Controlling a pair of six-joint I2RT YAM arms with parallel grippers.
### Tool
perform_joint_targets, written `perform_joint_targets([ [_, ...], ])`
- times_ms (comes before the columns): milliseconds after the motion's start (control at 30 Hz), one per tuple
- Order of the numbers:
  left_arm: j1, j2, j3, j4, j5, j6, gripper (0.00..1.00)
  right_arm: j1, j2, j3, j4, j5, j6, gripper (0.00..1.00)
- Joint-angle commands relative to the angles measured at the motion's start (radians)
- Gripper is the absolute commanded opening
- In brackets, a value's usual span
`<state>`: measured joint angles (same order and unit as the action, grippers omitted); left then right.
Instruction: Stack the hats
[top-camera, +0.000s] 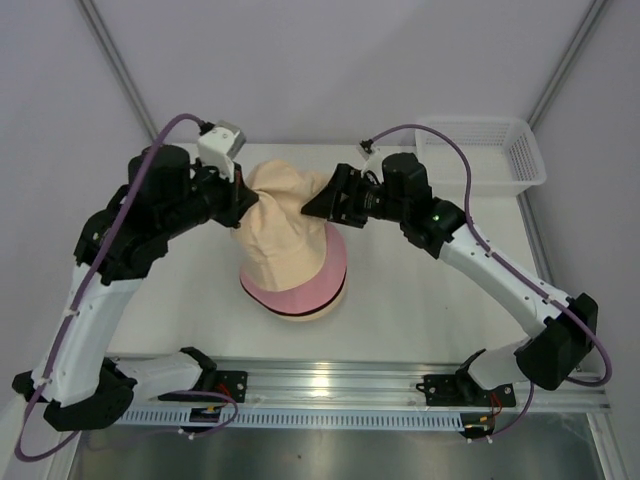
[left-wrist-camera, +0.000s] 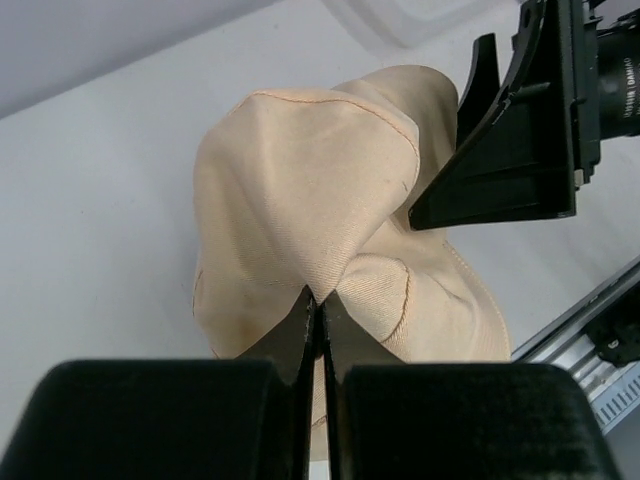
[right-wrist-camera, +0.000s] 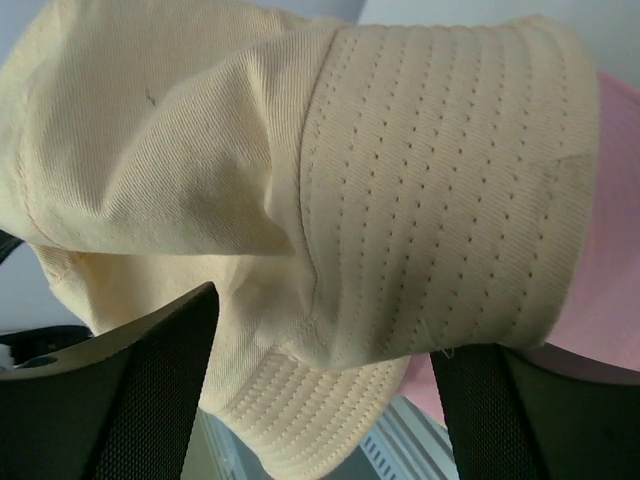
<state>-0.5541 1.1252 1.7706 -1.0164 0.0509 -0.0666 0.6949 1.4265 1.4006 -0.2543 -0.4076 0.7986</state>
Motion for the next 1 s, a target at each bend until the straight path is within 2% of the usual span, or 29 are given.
perform_joint_targets([
  [0, -0.052, 0.010, -0.013, 0.002, -0.049, 0.059, 0.01, -0.015, -0.089, -0.061, -0.023, 0.052, -0.022, 0.85],
  [100, -0.070, 0.027, -0.007, -0.014, -0.121, 0.063, 0.01, -0.050, -0.133, -0.089, -0.028, 0.072, -0.022, 0.97],
  [200, -0.081, 0.048, 0.009, -0.047, -0.160, 0.099, 0.01, -0.096, -0.169, -0.091, -0.065, 0.084, -0.053, 1.00],
  [433, -0.119, 0.058, -0.086, -0.011, -0.059, 0.097, 0.01, -0.173, -0.254, -0.176, -0.139, 0.105, -0.072, 1.00],
  [633, -0.194, 0.077, -0.137, 0.012, 0.003, 0.086, 0.01, -0.186, -0.273, -0.320, -0.021, 0.099, -0.047, 1.00],
  [733, -0.205, 0.103, -0.134, -0.005, -0.014, 0.090, 0.01, -0.187, -0.264, -0.360, 0.074, 0.093, -0.045, 0.99],
  [833, -0.208, 0.117, -0.146, -0.005, -0.031, 0.088, 0.01, -0.187, -0.245, -0.382, 0.098, 0.092, -0.056, 0.99],
  [967, -0.208, 0.120, -0.166, 0.002, -0.118, 0.038, 0.01, -0.189, -0.239, -0.432, 0.165, 0.107, -0.071, 1.00],
])
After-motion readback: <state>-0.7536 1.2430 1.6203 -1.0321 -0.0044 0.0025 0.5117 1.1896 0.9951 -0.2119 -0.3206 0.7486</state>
